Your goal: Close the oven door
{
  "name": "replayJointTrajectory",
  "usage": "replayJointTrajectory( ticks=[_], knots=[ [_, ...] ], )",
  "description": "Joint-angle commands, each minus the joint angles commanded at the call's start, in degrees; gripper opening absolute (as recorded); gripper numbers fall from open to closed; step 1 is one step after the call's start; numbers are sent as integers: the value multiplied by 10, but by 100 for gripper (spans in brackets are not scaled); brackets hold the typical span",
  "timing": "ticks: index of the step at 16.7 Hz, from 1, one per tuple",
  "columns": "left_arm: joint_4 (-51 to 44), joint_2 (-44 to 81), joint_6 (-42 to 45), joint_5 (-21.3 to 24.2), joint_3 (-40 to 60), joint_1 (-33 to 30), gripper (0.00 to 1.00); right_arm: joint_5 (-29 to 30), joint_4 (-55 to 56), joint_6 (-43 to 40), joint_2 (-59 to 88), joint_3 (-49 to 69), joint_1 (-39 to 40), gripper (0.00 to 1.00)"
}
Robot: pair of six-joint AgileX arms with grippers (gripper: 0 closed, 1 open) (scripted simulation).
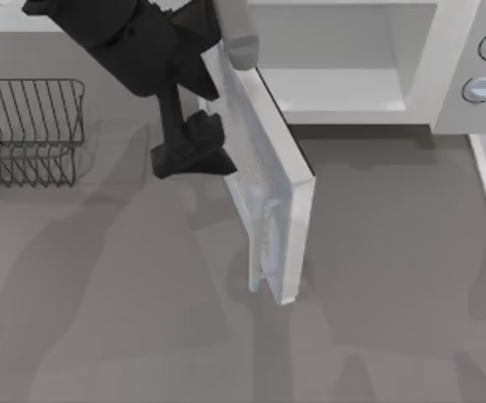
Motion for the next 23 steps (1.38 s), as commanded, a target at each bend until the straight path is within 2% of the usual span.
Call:
replayJointTrajectory(
  ticks=[2, 15, 23],
  knots=[
    [0, 0, 0, 0, 0, 0, 100, 0, 0, 0, 0, 0, 0, 100],
    [0, 0, 0, 0, 0, 0, 2, 0, 0, 0, 0, 0, 0, 100],
    [0, 0, 0, 0, 0, 0, 0, 0, 0, 0, 0, 0, 0, 100]
  ],
)
